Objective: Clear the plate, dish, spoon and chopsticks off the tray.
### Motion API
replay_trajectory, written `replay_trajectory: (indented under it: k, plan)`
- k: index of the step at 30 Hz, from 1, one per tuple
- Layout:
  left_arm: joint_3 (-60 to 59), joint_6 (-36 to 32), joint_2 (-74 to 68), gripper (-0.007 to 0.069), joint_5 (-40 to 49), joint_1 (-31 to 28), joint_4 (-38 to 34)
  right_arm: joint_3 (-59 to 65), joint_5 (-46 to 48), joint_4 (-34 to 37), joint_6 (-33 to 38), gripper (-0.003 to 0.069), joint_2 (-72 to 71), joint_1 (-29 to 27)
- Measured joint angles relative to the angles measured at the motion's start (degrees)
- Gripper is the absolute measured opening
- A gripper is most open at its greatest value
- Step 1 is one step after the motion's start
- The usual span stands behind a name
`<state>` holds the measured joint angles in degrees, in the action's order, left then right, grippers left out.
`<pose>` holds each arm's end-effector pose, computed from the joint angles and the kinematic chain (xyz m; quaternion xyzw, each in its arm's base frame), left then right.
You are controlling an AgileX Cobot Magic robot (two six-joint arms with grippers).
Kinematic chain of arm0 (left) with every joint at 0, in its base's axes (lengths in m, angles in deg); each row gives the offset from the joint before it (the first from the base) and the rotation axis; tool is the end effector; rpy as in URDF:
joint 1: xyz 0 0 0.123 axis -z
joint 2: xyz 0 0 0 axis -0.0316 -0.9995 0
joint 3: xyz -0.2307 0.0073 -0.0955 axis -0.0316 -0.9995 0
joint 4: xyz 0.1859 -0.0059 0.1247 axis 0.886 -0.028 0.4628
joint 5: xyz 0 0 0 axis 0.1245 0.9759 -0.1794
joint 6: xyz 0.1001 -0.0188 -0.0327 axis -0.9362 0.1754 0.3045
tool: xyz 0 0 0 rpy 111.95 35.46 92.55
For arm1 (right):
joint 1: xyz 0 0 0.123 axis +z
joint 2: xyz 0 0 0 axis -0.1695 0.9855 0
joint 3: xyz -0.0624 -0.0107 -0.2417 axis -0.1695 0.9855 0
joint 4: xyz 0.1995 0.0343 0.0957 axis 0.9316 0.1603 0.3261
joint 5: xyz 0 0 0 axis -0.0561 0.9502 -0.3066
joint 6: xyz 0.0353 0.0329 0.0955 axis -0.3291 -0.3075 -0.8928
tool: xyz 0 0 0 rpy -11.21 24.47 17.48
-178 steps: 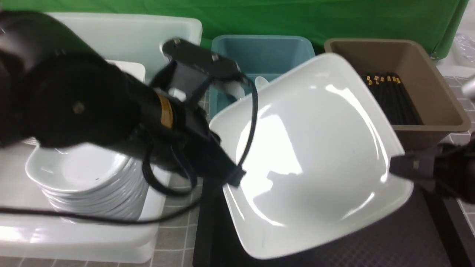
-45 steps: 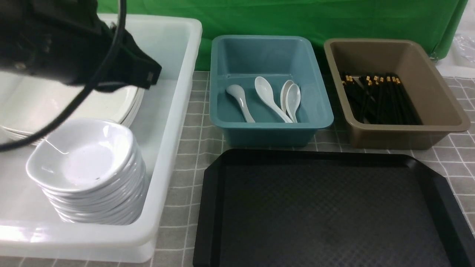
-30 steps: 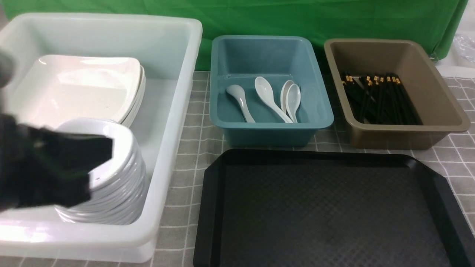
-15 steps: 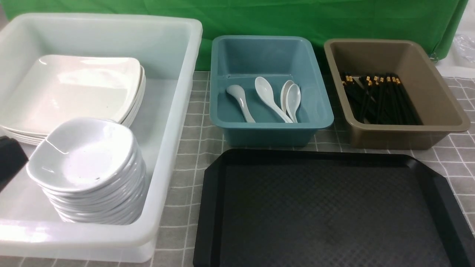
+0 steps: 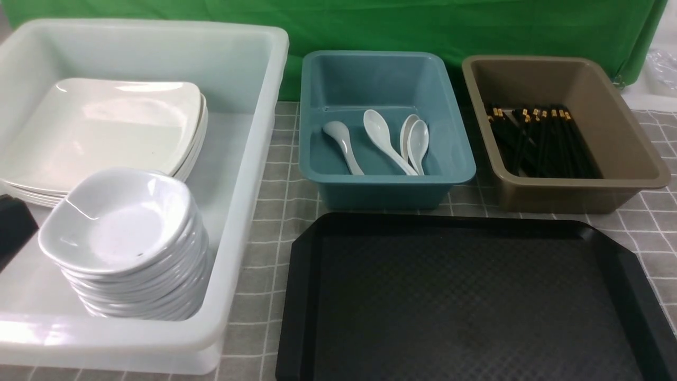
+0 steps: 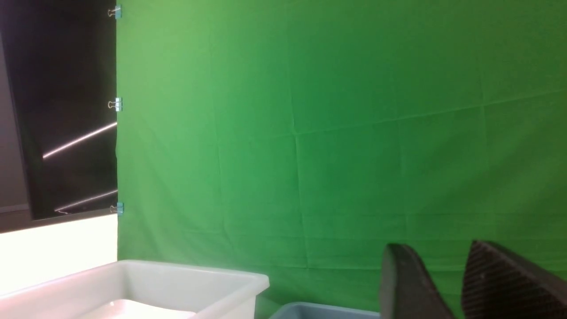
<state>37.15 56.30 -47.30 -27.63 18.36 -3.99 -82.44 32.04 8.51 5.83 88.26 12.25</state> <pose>0.0765 -0.0379 0.3170 0.1059 0.7016 -0.1999 0.6757 0.0531 0.0278 0.3079 -0.1010 0.4856 0.2085 0.8429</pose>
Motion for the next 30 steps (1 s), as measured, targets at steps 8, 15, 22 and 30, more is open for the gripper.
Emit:
replay_trajectory:
  k: [8, 15, 22, 30]
  plan:
    - [-10.34, 0.45, 7.54, 0.0003, -4.60, -6.00, 6.00, 0.00, 0.00, 0.00, 0.00, 0.0239, 0.00, 0.00]
    - [-20.31, 0.78, 13.60, 0.0003, -5.83, -17.95, 6.04, 0.00, 0.00, 0.00, 0.00, 0.0239, 0.00, 0.00]
    - [-28.32, 0.77, 15.94, 0.0003, -6.18, -21.79, 6.50, 0.00, 0.05, 0.00, 0.00, 0.0239, 0.00, 0.00]
    - [-28.67, -0.27, 15.99, 0.0005, -6.36, -21.79, 5.61, 0.00, 0.05, 0.00, 0.00, 0.0239, 0.00, 0.00]
